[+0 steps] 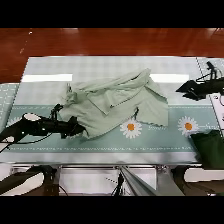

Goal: Fold the shirts.

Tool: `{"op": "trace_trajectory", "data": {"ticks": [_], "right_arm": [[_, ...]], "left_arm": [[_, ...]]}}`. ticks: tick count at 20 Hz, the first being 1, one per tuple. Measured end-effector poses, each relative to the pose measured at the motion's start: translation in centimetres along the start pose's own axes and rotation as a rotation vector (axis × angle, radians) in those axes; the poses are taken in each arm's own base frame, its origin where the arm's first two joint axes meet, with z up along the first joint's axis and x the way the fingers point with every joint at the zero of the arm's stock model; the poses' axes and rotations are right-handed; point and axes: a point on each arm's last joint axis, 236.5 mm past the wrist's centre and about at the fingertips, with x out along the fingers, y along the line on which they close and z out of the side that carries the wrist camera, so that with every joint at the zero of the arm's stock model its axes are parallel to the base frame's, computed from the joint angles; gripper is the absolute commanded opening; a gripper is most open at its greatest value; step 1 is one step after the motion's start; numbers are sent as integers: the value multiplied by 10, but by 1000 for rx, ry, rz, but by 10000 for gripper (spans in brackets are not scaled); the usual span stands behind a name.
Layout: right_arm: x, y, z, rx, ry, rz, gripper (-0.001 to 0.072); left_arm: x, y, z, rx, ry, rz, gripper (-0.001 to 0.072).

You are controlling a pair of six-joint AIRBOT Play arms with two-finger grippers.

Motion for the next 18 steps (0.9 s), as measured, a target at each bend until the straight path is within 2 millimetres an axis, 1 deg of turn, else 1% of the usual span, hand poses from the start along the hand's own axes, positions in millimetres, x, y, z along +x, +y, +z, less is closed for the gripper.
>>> {"op": "trace_trajectory", "data": {"ticks": [2, 5, 7, 10, 11, 12, 13, 14, 15, 18], "right_arm": [[23, 11, -6, -64, 44, 3, 600], [46, 18, -8, -166, 69, -43, 600], [56, 20, -10, -238, 89, -88, 600], [66, 19, -7, -332, 89, -162, 596], [69, 20, -5, -357, 83, -178, 578], [71, 21, -3, -378, 77, -192, 492], [74, 22, -1, -401, 71, -208, 324], [76, 23, 2, -416, 61, -218, 128], [78, 25, 1, -424, 64, -222, 27], [76, 29, 3, -444, 60, -238, 26]], "left_arm": [[0, 0, -1, 3, 3, -1, 29], [0, 0, -1, 4, 5, -2, 29], [0, -1, -1, 5, 6, -3, 29], [0, -1, -1, 7, 5, -3, 29], [0, -1, -1, 7, 6, -4, 29], [0, -1, -1, 7, 5, -4, 29], [0, -1, -1, 7, 5, -4, 29], [0, -1, -1, 7, 5, -4, 29], [0, -1, -1, 8, 4, -4, 29], [-2, -5, 4, 21, -9, -4, 28]]}}
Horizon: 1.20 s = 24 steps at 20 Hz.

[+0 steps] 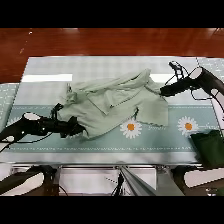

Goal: Fold the shirts.

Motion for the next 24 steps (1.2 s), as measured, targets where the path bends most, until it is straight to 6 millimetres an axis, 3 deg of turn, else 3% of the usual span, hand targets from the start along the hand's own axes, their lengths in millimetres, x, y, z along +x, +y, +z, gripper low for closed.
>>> {"op": "trace_trajectory", "data": {"ticks": [1, 3, 4, 6, 8, 10, 11, 13, 15, 17, 20, 24], "right_arm": [[-6, 0, 1, -18, 2, -13, 26], [-32, 2, 26, -29, -87, -35, 26], [-48, 5, 36, -39, -124, -43, 26], [-101, 16, 70, -49, -274, -52, 26], [-170, 32, 100, -70, -441, -61, 26], [-253, 56, 123, -98, -630, -72, 25], [-295, 68, 128, -115, -719, -83, 26], [-388, 96, 129, -141, -927, -107, 26], [-469, 120, 116, -134, -1110, -126, 25], [-538, 139, 92, -113, -1272, -148, 25], [-607, 158, 46, -80, -1437, -184, 25], [-649, 171, -13, -48, -1518, -248, 25]], "left_arm": [[-2, -3, 5, 17, -16, 2, 28], [-15, -25, 24, 75, -77, -24, 28], [-27, -44, 35, 128, -117, -46, 27], [-66, -98, 60, 273, -242, -103, 28], [-130, -171, 77, 455, -417, -179, 28], [-215, -245, 71, 647, -617, -244, 28], [-267, -283, 59, 743, -742, -278, 28], [-360, -339, 19, 907, -976, -312, 28], [-447, -380, -40, 1054, -1230, -317, 28], [-500, -402, -100, 1170, -1415, -280, 28], [-532, -414, -168, 1281, -1572, -196, 28], [-531, -397, -197, 1251, -1599, -57, 27]]}}
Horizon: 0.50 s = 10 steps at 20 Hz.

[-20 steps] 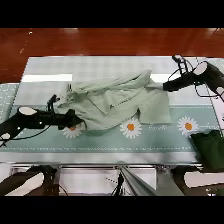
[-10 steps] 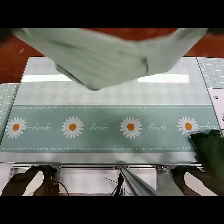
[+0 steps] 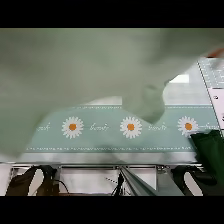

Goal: Fold the shirts.

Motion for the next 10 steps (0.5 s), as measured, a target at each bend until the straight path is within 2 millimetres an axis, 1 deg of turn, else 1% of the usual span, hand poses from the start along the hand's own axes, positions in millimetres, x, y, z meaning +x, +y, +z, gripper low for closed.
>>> {"op": "trace_trajectory", "data": {"ticks": [2, 5, 6, 8, 10], "right_arm": [[-27, -1, 11, -9, -24, -29, 25], [-58, -3, 12, -8, -6, -58, 25], [-64, -4, 9, -12, 10, -71, 25], [-73, -14, -2, -34, 61, -118, 25], [-76, -26, -20, -72, 144, -164, 25]], "left_arm": [[-10, -5, -12, -3, 63, 17, 27], [-23, -10, -32, -2, 158, 36, 27], [-27, -10, -39, 0, 191, 43, 27], [-35, -11, -55, -5, 261, 56, 27], [-41, -10, -81, -46, 370, 60, 27]]}}
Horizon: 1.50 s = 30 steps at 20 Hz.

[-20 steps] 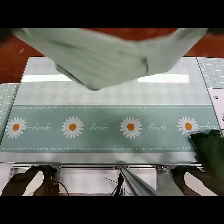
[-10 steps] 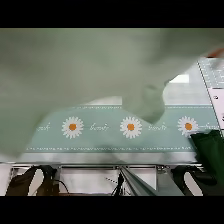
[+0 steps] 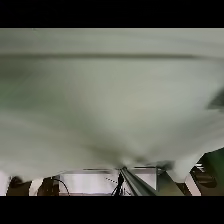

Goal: Fold the shirts.

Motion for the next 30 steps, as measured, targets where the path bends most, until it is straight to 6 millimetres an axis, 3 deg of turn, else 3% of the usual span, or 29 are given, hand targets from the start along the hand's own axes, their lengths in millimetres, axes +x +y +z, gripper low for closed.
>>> {"op": "trace_trajectory", "data": {"ticks": [2, 4, 7, 11, 13, 16, 19, 24, 28, 30], "right_arm": [[11, -7, -27, -44, 116, -25, 24], [36, -9, -61, -76, 267, -26, 24], [90, -2, -119, -92, 493, 21, 24], [167, 25, -235, -122, 868, 124, 25], [203, 36, -282, -123, 964, 147, 25], [254, 48, -341, -87, 1017, 143, 25], [296, 57, -377, -50, 987, 137, 25], [350, 63, -398, 27, 856, 102, 25], [367, 64, -430, 84, 870, 73, 25], [367, 64, -454, 97, 918, 62, 26]], "left_arm": [[9, 6, -31, -62, 127, -4, 27], [26, 17, -69, -158, 267, -13, 28], [60, 36, -139, -317, 478, -41, 28], [112, 66, -230, -508, 647, -42, 28], [138, 83, -260, -571, 671, -32, 28], [185, 112, -285, -644, 648, -16, 28], [238, 132, -299, -698, 593, -38, 28], [332, 139, -338, -698, 543, -83, 28], [386, 137, -386, -686, 557, -56, 28], [401, 133, -411, -687, 586, -46, 29]]}}
